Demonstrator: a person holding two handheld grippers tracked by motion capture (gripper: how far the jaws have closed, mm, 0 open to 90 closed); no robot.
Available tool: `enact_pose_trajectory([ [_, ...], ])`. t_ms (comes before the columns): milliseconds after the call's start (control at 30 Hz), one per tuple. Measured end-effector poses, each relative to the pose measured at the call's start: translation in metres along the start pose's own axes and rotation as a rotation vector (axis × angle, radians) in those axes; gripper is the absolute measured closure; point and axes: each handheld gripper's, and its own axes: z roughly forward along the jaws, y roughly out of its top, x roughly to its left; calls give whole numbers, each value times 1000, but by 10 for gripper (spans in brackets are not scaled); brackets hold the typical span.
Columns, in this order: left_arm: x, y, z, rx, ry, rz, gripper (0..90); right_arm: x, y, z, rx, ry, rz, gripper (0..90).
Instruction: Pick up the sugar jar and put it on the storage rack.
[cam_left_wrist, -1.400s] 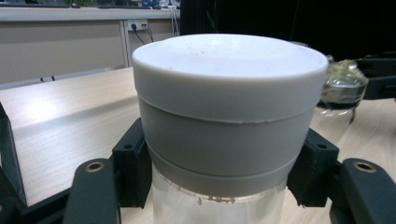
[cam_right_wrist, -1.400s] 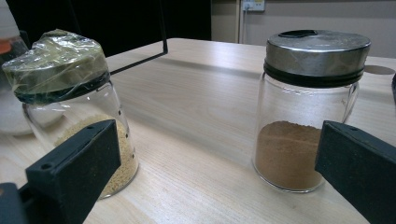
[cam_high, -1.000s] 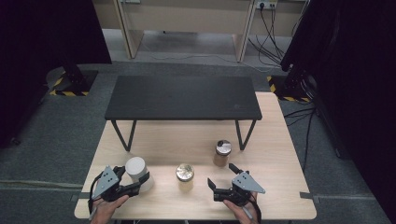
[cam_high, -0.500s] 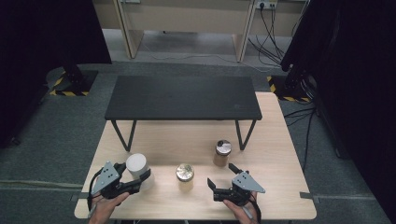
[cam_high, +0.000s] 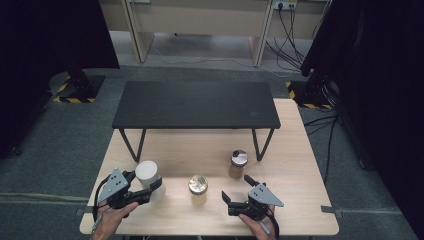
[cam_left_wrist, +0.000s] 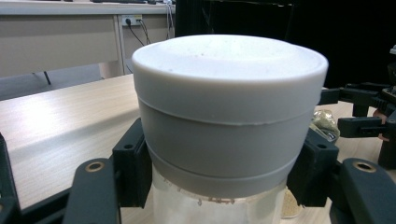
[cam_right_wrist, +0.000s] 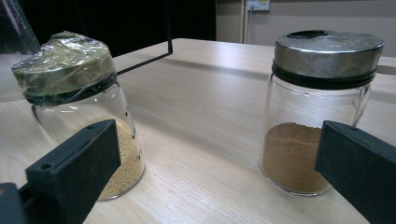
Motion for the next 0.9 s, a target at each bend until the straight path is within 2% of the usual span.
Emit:
enact_pose_trajectory([
  [300, 0, 9, 1, 9, -12, -4, 353, 0, 0, 0, 1, 3, 0, 3],
  [533, 1, 13, 3, 17, -23, -22, 353, 0, -1, 1, 5, 4, 4, 3],
  [900, 0, 18, 7, 25, -30, -16, 354, 0, -1, 1, 6, 4, 7, 3],
])
